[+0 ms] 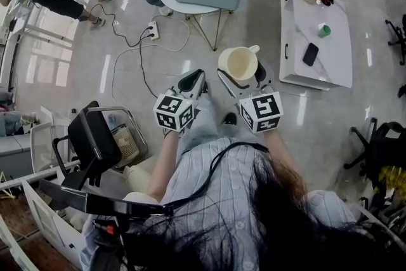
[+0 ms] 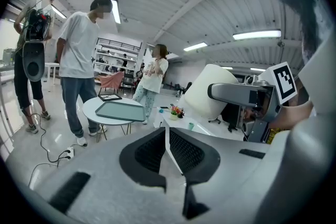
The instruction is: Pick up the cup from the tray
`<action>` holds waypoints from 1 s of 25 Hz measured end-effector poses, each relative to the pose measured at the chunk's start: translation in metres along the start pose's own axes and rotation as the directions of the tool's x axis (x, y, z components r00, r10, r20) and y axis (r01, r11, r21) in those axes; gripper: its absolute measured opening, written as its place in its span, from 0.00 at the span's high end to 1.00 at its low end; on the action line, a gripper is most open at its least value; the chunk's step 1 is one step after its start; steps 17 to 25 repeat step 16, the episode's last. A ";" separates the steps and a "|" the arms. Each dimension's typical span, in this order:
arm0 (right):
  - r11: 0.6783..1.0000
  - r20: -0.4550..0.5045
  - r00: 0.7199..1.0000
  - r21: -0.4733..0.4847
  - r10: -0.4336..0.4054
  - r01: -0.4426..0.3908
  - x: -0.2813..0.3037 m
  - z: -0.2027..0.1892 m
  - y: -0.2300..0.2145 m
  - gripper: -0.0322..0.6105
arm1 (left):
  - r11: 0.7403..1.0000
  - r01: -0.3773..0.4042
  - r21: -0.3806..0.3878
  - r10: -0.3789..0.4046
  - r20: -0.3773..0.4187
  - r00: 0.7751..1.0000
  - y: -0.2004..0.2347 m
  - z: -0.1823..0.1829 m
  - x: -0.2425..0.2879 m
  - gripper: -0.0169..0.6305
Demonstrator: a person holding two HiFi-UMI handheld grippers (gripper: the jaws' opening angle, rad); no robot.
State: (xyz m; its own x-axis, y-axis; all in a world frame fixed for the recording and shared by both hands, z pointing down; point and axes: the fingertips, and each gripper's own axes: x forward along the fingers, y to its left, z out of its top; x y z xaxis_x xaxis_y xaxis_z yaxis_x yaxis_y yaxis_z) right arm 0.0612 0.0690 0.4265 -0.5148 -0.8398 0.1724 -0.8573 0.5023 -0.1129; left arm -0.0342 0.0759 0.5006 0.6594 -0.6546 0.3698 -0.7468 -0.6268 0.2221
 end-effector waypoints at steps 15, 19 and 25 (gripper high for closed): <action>1.000 -0.004 1.000 0.004 -0.015 0.015 0.015 0.004 -0.014 0.33 | 1.000 0.007 0.003 -0.007 0.005 1.000 0.010 0.011 0.018 0.95; 1.000 -0.002 1.000 0.003 -0.016 0.016 0.018 0.006 -0.016 0.33 | 1.000 0.006 0.001 -0.006 0.009 1.000 0.012 0.013 0.020 0.95; 1.000 -0.002 1.000 0.003 -0.016 0.016 0.018 0.006 -0.016 0.33 | 1.000 0.006 0.001 -0.006 0.009 1.000 0.012 0.013 0.020 0.95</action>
